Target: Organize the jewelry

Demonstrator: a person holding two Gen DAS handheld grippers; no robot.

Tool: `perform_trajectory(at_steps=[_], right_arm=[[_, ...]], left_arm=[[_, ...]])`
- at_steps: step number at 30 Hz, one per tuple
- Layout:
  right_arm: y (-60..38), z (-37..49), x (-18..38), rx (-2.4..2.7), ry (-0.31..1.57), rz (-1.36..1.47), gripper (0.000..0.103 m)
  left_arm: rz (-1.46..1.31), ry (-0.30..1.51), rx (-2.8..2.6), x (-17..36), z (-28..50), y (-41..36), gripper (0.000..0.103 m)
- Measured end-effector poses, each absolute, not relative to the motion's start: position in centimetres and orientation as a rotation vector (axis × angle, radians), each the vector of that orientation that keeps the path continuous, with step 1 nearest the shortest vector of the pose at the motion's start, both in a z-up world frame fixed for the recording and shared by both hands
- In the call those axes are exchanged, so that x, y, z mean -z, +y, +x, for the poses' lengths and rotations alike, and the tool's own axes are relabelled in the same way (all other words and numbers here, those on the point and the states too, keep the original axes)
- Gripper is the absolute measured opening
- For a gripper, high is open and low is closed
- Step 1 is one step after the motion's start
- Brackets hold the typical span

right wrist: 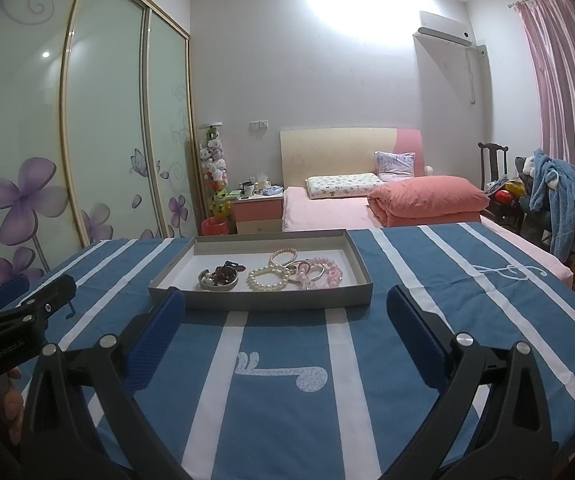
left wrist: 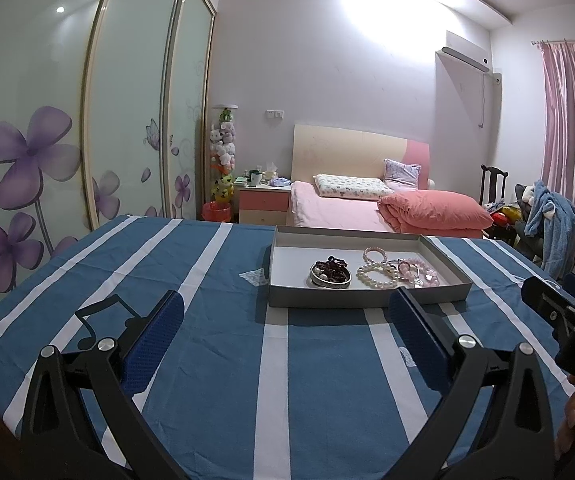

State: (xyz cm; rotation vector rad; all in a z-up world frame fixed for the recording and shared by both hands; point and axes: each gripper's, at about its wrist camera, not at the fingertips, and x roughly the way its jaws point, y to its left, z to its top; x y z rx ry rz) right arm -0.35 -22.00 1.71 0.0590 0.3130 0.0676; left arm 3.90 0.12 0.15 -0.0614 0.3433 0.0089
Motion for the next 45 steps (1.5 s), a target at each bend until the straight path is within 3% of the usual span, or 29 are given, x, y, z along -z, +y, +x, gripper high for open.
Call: perform_trajectory(at_steps=[45], right_arm=[[-21.96,-0.41,-1.47,-0.068,0.321,0.062,0.099]], left_arm=[[-0.051,0.343,-0.003,-0.38,3.78,-0.33,0.101]])
